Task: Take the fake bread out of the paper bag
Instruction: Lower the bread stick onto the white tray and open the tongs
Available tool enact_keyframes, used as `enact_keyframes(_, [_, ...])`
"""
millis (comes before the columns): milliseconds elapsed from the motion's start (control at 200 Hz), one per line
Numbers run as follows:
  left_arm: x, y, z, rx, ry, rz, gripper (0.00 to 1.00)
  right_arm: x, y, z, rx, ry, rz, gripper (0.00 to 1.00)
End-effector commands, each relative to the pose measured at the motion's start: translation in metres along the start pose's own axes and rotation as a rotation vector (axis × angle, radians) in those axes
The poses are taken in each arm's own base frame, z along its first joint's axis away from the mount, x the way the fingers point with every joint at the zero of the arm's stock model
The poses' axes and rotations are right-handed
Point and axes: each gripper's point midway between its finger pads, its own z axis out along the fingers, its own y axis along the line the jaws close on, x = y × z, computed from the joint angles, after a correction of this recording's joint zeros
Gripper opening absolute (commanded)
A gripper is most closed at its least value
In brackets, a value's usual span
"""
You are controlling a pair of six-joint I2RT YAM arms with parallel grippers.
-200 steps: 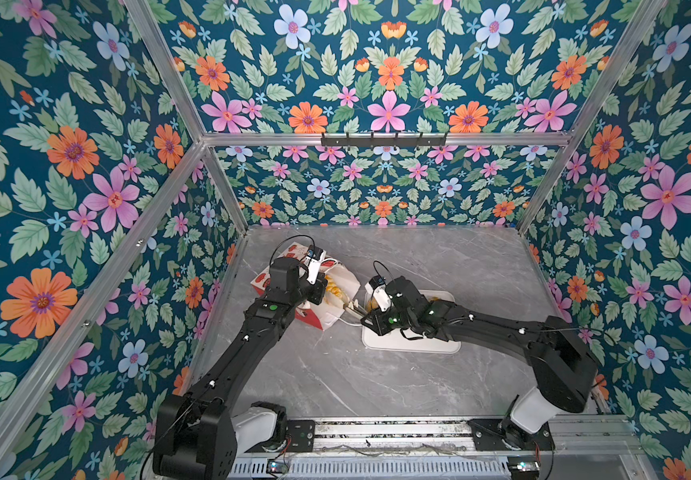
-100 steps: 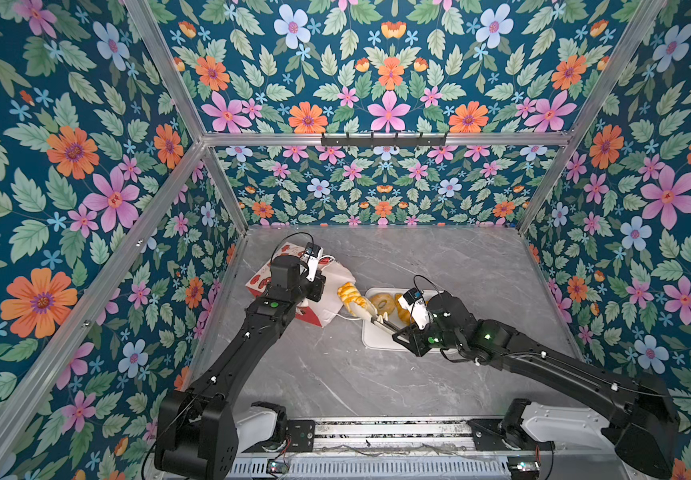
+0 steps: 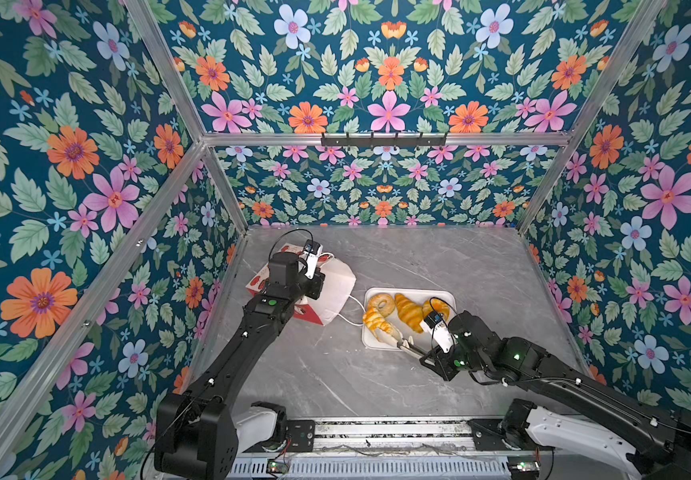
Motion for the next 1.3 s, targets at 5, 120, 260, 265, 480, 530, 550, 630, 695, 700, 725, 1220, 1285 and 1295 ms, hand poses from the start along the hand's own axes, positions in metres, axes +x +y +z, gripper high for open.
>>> enact_keyframes(5, [0.001, -0.001, -0.001, 0.004, 0.006, 0.011, 0.00, 0.001, -0.004, 0.000, 0.016, -0.011, 0.038, 0.11])
enact_keyframes(120, [0.001, -0.001, -0.001, 0.007, 0.002, 0.008, 0.00, 0.007, -0.008, 0.002, 0.035, 0.014, 0.062, 0.12])
enact_keyframes(260, [0.002, 0.000, -0.002, 0.000, -0.001, 0.011, 0.00, 0.008, -0.012, 0.004, 0.064, 0.028, 0.075, 0.12])
enact_keyframes(265, [0.002, 0.000, -0.003, 0.001, -0.001, 0.011, 0.00, 0.008, -0.013, 0.004, 0.067, 0.029, 0.076, 0.12])
enact_keyframes(480, [0.001, 0.000, -0.005, -0.008, -0.009, 0.013, 0.00, 0.010, -0.014, 0.002, 0.077, 0.045, 0.091, 0.12])
enact_keyframes(530, [0.001, 0.001, -0.005, -0.010, -0.009, 0.011, 0.00, 0.011, -0.015, 0.002, 0.083, 0.051, 0.097, 0.12])
enact_keyframes(550, [0.001, 0.001, -0.006, -0.010, -0.011, 0.011, 0.00, 0.012, -0.016, 0.002, 0.086, 0.051, 0.102, 0.12])
enact_keyframes(630, [0.001, 0.001, -0.006, -0.009, -0.011, 0.012, 0.00, 0.014, -0.017, -0.001, 0.098, 0.056, 0.108, 0.14])
enact_keyframes(695, [0.000, 0.000, -0.006, -0.008, -0.014, 0.013, 0.00, 0.015, -0.020, -0.004, 0.118, 0.055, 0.118, 0.18])
enact_keyframes(700, [0.000, 0.000, -0.006, -0.007, -0.015, 0.013, 0.00, 0.015, -0.021, -0.004, 0.120, 0.054, 0.119, 0.18])
enact_keyframes(725, [0.001, 0.000, -0.006, -0.006, -0.014, 0.013, 0.00, 0.015, -0.022, -0.006, 0.129, 0.055, 0.123, 0.20])
enact_keyframes(1220, [0.002, -0.002, -0.005, 0.002, -0.014, 0.013, 0.00, 0.018, -0.028, -0.013, 0.164, 0.046, 0.152, 0.40])
enact_keyframes(1285, [0.002, -0.002, -0.005, 0.003, -0.011, 0.013, 0.00, 0.017, -0.027, -0.014, 0.160, 0.041, 0.152, 0.41])
enact_keyframes(1295, [0.002, -0.001, -0.005, 0.001, -0.012, 0.013, 0.00, 0.016, -0.027, -0.014, 0.159, 0.038, 0.151, 0.41])
